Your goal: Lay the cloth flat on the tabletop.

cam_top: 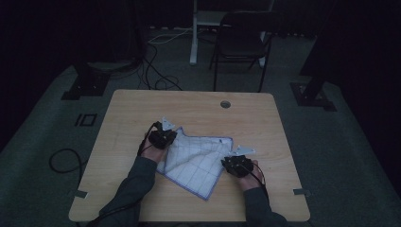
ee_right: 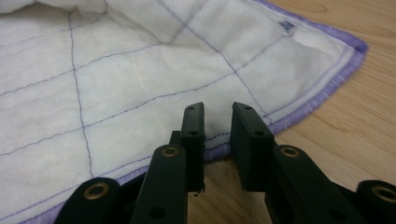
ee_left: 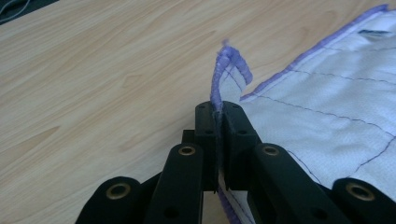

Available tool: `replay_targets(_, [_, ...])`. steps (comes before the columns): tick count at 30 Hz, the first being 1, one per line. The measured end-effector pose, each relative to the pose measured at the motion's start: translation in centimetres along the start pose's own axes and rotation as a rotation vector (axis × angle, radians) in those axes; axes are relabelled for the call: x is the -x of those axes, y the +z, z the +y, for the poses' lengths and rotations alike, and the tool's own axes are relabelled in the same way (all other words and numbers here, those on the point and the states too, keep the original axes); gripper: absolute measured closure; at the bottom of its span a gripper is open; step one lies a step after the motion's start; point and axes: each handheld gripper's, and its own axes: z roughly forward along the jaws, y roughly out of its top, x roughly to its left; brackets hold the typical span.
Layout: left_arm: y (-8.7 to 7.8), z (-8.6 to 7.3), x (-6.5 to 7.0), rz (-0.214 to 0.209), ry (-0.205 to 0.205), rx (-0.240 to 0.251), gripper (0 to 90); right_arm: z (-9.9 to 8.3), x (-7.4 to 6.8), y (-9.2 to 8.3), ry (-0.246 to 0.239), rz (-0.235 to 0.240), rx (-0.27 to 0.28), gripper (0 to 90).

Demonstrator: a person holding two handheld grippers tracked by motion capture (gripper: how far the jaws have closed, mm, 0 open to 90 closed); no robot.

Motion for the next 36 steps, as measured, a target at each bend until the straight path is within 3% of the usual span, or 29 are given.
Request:
replay_targets(9, [2.0,0.1,-1.7,0.016,-0.025,-0.045,84.8,0.0,0.1,0.0,0.004,0.000,-0.004,74.5])
replay_targets(14, [1.7,0.4,-1.6,0.008,-0.038,-0.022,74.8,0.2,-1.0,-0.3,-0.012,-0.029,-0.023,69.0])
replay_targets(18, [0.6,0.6,-1.2,0.002,-0.040,0.010,72.9,0.3,-2.6,-0.6,-0.042,-0.003,0.007,65.3])
replay_targets(23, [-1.2,0.6,0.1,-0.027,0.003,0.038,74.0,0.2,-5.4,-0.6,-0.110,0.029,0.036,62.7])
replay_targets(26, [-2.1,0.2,0.9,-0.054,0.011,0.046,74.8,0.1,-6.6,-0.4,-0.143,0.051,0.025,61.9])
replay_targets(29, [-2.5,-0.3,1.7,-0.090,0.034,0.034,76.6,-0.2,-7.1,0.0,-0.162,0.057,-0.004,61.6])
replay_targets(32, [-2.5,-1.0,2.3,-0.130,0.032,0.010,83.1,-0.3,-7.0,-0.1,-0.156,0.056,-0.005,61.3])
replay_targets(36, [-1.6,-1.7,2.7,-0.128,0.051,-0.042,89.8,-0.4,-6.8,-0.3,-0.164,0.046,-0.008,61.1])
